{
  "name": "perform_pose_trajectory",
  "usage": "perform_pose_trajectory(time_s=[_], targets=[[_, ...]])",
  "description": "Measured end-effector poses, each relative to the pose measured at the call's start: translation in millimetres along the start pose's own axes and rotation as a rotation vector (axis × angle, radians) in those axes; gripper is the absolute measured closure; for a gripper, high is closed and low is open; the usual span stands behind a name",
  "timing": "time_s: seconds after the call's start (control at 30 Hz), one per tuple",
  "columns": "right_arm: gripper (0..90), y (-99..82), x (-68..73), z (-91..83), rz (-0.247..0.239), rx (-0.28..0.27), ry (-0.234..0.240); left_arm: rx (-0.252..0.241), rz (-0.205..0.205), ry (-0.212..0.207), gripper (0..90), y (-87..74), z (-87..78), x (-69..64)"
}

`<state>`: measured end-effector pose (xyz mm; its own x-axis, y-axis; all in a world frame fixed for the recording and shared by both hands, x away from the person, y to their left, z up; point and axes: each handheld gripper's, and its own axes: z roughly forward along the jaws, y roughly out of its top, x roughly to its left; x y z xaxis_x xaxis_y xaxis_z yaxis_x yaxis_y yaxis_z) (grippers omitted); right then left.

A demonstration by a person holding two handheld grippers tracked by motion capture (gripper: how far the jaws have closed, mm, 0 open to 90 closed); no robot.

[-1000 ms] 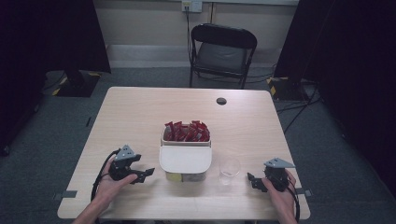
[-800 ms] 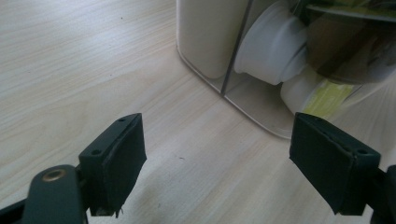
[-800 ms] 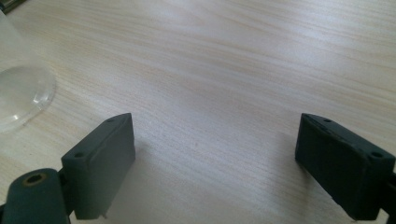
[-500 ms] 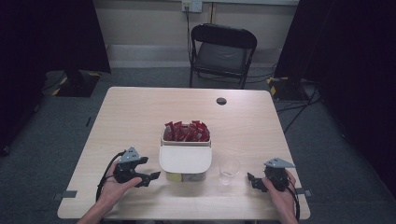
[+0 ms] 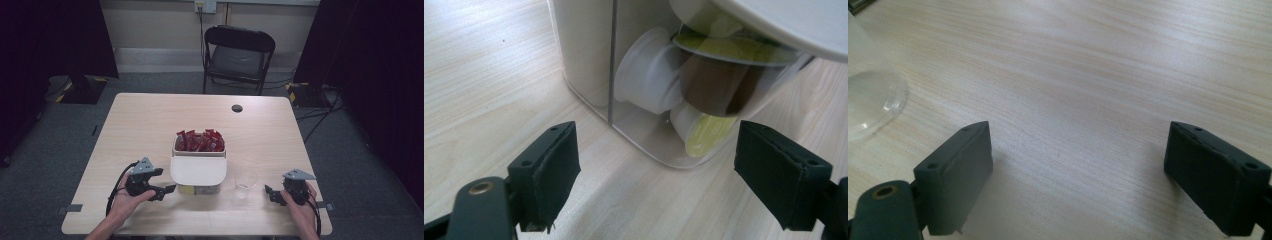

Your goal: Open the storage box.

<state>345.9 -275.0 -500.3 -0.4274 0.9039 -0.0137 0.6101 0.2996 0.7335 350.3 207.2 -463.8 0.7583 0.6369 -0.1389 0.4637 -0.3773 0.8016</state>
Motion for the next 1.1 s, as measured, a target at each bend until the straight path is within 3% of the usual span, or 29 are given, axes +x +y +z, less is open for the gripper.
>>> perform_pose_trajectory(time_s=[0.5, 0.7, 1.1], targets=[[11.6, 0.0, 0.0, 0.0, 0.000, 0.000, 0.000, -0.020, 0.008, -0.037, 15.3, 7.4, 1.4, -5.7], [11.6, 0.0, 0.0, 0.0, 0.000, 0.000, 0.000, -0.036, -0.009, -0.055, 15.3, 9.3, 2.2, -8.2], [11.6, 0.0, -0.1, 0.1, -0.001, -0.001, 0.000, -0.046, 0.003, -0.060, 15.5, 16.3, -2.9, -9.7]])
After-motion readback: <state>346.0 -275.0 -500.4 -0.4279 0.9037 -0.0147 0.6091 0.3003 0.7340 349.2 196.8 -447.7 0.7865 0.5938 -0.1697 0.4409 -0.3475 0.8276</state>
